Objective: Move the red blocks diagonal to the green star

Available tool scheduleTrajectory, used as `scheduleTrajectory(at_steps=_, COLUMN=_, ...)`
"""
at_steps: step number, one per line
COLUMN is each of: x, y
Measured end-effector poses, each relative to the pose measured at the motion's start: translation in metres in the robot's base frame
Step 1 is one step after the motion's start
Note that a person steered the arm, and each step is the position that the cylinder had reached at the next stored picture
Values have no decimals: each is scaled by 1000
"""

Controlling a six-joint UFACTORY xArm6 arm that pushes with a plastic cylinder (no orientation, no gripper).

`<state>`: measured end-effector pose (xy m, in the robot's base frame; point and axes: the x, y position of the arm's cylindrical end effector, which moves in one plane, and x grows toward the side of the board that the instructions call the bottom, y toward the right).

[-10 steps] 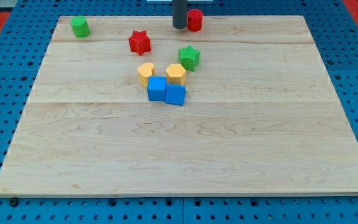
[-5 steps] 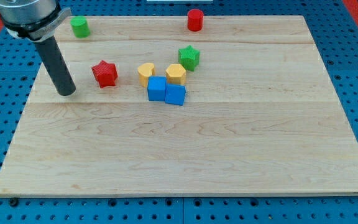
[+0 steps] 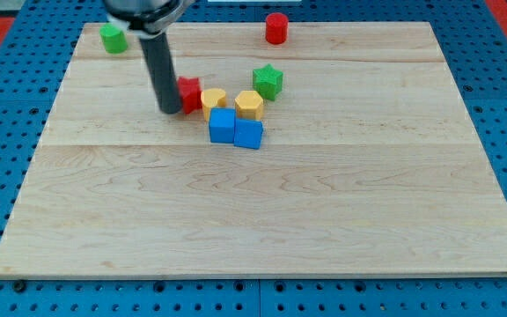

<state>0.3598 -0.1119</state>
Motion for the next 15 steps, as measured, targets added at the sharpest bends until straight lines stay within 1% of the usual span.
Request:
scheduleTrajectory(at_steps=1, x=-64, y=28)
scheduleTrajectory(at_steps=2, x=-105, y=75)
scheduleTrajectory(at_steps=3, x=-108, y=84)
scheduleTrajectory(at_steps=4, x=-78, y=53)
scheduleTrajectory(at_steps=5, x=-53, y=69)
scheduleTrajectory(at_steps=6, x=-96, y=113)
scheduleTrajectory(at_steps=7, x=-97, y=98)
scheduleTrajectory(at_steps=8, x=-131, y=63)
scheduleTrajectory(at_steps=9, x=-167, y=81)
scheduleTrajectory(at_steps=10, x=-168, y=87)
scheduleTrajectory(at_steps=12, x=-167, y=147)
scheduleTrajectory(at_steps=15, x=-162, y=286)
